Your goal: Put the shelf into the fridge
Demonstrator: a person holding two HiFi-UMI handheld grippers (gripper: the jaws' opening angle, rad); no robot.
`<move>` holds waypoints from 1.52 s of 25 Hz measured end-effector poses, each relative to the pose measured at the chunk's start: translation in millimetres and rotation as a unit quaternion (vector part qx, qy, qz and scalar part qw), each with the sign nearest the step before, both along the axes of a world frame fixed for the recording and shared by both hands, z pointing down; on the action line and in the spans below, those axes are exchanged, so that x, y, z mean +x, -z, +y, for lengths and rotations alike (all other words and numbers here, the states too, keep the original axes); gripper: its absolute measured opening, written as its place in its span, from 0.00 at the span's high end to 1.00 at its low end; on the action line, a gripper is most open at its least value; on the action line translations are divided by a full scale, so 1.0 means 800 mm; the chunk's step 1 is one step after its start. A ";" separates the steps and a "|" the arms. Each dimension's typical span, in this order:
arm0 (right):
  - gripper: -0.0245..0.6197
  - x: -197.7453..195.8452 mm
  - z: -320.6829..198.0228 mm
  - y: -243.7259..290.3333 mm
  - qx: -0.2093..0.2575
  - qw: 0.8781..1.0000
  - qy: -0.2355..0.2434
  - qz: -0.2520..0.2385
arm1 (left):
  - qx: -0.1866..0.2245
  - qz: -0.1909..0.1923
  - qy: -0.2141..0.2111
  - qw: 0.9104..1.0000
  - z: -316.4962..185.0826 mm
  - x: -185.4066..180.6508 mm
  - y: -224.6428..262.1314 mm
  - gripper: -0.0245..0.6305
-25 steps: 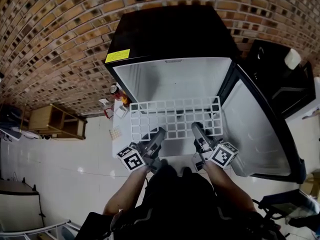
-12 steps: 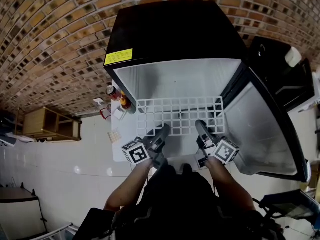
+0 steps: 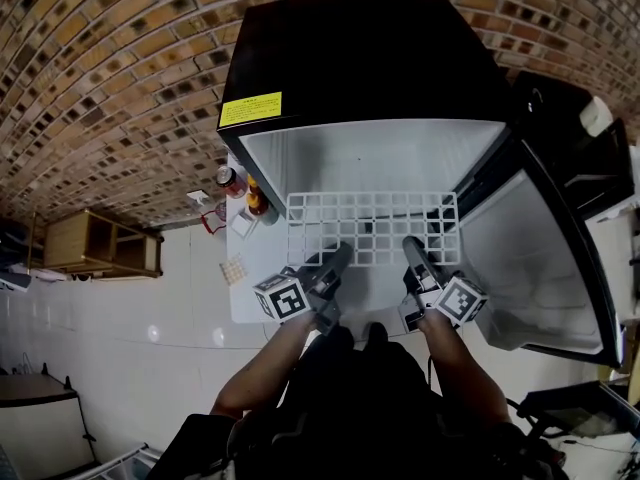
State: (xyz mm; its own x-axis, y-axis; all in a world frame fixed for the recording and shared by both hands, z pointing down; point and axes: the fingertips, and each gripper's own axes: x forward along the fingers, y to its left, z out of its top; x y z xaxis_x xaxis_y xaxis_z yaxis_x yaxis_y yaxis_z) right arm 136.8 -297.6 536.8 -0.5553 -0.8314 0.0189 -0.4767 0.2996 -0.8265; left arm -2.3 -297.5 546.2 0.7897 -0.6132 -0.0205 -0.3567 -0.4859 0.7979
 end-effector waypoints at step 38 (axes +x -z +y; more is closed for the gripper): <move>0.82 0.003 -0.019 -0.002 -0.035 0.999 0.002 -0.010 | -0.026 0.010 0.020 0.999 -0.006 0.005 0.002 0.84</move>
State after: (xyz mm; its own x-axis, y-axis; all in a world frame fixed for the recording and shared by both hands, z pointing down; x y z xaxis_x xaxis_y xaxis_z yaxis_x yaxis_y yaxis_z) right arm 138.9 -313.2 538.4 -0.5601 -0.8257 0.0667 -0.4588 0.2421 -0.8549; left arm 1.6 -302.2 544.4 0.7645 -0.6446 -0.0043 -0.3578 -0.4299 0.8290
